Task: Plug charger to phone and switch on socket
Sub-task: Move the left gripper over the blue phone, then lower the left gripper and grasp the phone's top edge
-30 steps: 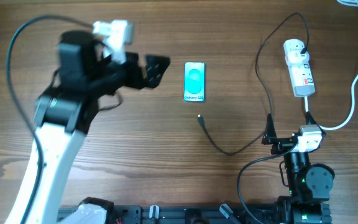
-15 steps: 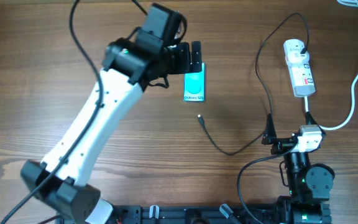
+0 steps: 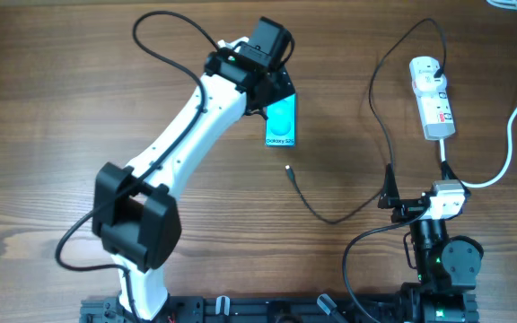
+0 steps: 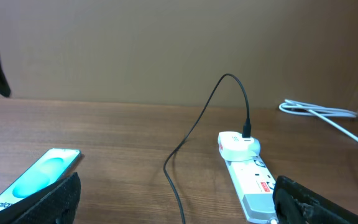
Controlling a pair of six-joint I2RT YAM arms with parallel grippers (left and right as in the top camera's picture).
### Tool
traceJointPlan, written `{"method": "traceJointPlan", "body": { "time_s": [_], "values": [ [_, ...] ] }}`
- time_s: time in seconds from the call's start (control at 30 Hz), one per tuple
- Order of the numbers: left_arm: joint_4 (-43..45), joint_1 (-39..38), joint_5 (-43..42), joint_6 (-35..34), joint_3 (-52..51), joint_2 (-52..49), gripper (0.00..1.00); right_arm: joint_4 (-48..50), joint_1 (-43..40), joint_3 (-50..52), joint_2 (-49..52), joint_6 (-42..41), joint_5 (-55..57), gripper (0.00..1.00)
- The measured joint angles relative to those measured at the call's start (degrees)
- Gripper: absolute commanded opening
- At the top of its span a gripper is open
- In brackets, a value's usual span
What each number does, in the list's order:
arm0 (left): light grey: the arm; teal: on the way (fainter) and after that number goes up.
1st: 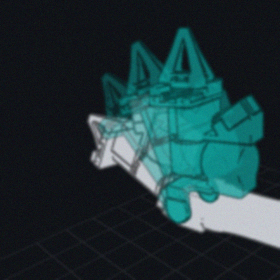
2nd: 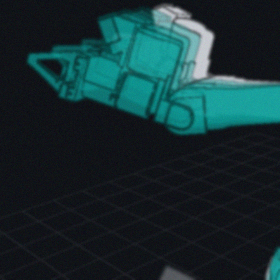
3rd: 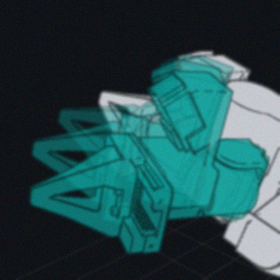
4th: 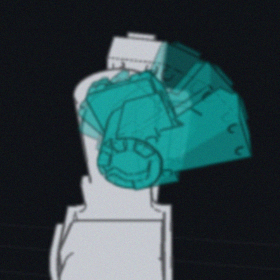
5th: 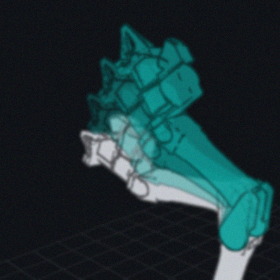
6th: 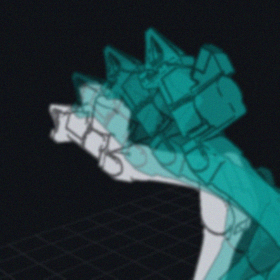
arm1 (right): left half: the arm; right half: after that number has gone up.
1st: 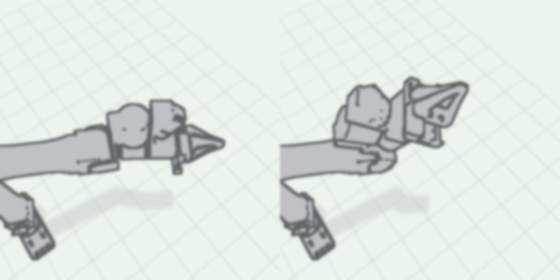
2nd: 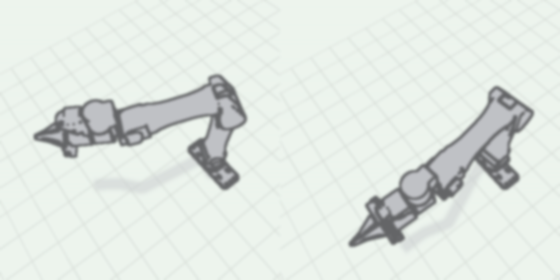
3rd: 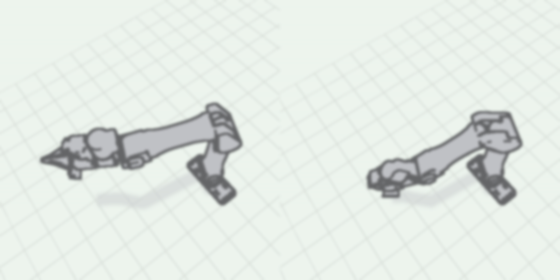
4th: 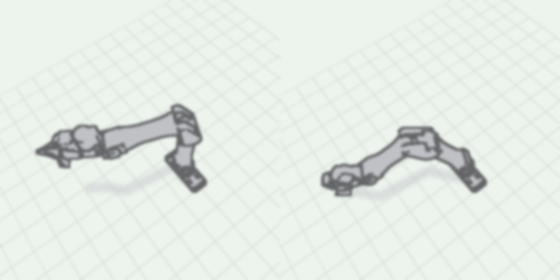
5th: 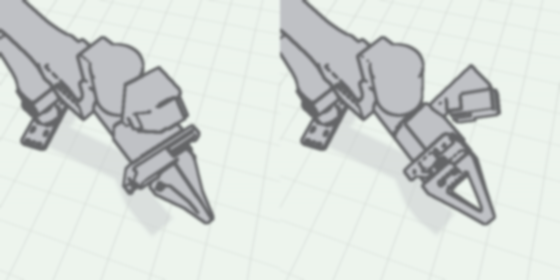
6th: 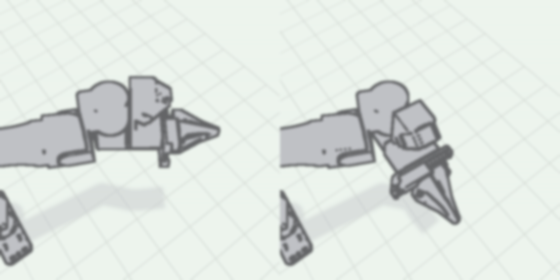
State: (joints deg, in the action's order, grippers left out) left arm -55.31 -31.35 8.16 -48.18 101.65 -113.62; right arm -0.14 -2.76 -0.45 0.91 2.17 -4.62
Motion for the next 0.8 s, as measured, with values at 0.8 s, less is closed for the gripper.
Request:
{"method": "traceJointPlan", "body": {
  "time_s": [0.8],
  "values": [
    [11.82,-0.74,-5.31,22.25,0.0,-11.32,1.0,0.0,0.0,0.0,0.0,0.0,0.0,1.0]
  ]
}}
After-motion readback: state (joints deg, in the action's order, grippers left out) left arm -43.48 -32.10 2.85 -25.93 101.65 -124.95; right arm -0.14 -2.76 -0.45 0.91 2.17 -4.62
